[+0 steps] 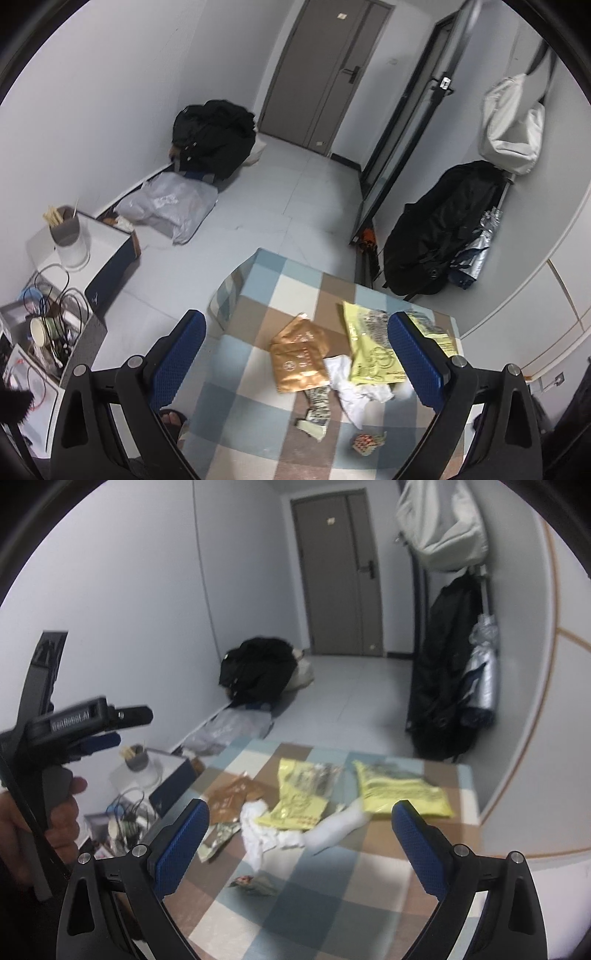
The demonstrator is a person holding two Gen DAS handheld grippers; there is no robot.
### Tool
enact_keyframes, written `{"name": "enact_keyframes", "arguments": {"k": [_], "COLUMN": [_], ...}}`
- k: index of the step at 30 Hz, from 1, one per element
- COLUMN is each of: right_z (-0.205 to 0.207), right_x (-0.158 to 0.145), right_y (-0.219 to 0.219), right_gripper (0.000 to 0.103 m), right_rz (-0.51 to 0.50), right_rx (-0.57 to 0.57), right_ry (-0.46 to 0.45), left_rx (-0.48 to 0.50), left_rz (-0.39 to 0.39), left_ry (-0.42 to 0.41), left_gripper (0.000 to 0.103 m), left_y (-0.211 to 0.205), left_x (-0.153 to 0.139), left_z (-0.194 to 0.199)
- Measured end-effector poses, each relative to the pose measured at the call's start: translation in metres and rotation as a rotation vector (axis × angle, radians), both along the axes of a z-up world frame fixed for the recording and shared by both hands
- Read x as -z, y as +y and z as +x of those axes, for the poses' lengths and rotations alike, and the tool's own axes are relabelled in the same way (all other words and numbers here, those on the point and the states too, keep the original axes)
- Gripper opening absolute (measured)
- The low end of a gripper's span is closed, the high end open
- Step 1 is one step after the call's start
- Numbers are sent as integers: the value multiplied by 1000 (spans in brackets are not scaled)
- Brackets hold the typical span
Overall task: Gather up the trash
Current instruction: 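Lower the right tool onto the crumpled white tissue and close on it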
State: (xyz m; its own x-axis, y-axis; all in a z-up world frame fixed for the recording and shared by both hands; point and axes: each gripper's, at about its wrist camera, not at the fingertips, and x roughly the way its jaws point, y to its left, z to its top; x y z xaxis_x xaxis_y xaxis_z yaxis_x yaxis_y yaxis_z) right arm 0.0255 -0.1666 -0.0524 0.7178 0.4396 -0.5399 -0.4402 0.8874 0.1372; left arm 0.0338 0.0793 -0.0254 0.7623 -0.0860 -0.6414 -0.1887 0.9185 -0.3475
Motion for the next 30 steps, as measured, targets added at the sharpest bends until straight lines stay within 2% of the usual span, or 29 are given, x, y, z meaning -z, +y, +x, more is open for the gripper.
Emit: {"name": "enact_keyframes", "arguments": {"k": [5, 10, 17, 25, 30], "right_z": [18, 31, 52, 74, 81], "right_x": [24, 48, 76, 99, 106], "right_y": [27, 51, 73, 90, 99], "right_gripper": [100, 100, 99, 95, 84], "right_rz": [-28, -22, 30, 13, -10], "right_rx": [-20, -37, -49, 48, 119], "right_ry": [108, 194, 339, 443, 456], "left_rx": [-31, -48, -63, -81, -92], "left_rz": [-30, -111, -173, -199, -209], "left_ry": [45, 74, 114, 126, 126], "left_gripper": [97, 97, 97, 97, 97], "left_y": [18, 34, 47, 57, 63], "left_x": [14, 19, 24, 26, 27], "left_z": [6, 9, 12, 13, 13]}}
